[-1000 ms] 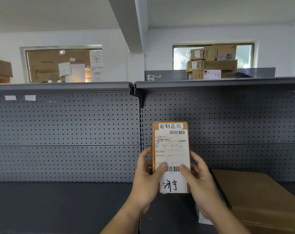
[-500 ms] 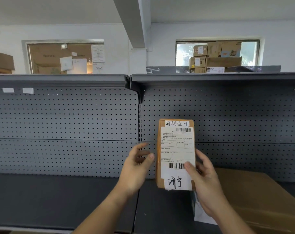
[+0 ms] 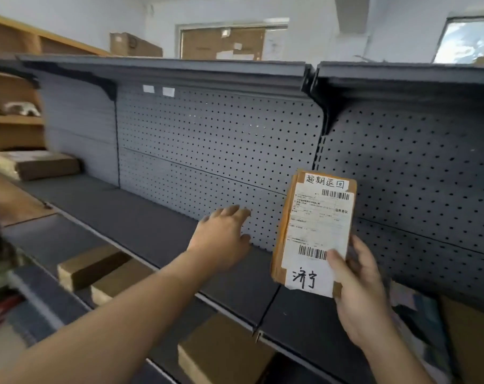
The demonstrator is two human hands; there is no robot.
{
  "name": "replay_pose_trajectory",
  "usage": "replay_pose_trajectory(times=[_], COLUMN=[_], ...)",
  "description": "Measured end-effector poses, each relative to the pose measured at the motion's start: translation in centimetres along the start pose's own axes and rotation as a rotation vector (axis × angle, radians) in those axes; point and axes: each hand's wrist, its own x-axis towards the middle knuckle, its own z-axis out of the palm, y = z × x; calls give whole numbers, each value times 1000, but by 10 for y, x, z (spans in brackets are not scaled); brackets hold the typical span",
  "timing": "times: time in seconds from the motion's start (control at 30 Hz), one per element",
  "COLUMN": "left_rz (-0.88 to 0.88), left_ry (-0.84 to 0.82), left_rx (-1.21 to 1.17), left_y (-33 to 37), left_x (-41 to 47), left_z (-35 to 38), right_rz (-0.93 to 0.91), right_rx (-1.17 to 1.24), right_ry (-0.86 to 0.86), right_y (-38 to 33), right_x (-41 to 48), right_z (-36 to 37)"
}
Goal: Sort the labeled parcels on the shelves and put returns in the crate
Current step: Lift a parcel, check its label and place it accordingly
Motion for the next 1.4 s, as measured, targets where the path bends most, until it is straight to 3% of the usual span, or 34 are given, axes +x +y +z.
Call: replay_pose_trajectory(times=[0.4,0.67,1.0,1.4], left_rz=[-563,-825,-974,-1044], left_ry=[153,290,266,278], left_rx=[272,392,432,428], left_y=[-204,-347,-500,-685], left_x=[-135,-221,-252,-174], left_z=[-102,-189,-243,-254], right_rz=[162,221,360,415], right_rx=[120,259,315,368], right_ry=[-619,-890,-1040,-1108], right_y=[78,108,163,258], right_x=[-36,-105,-142,-78], right_z=[259,456,630,830])
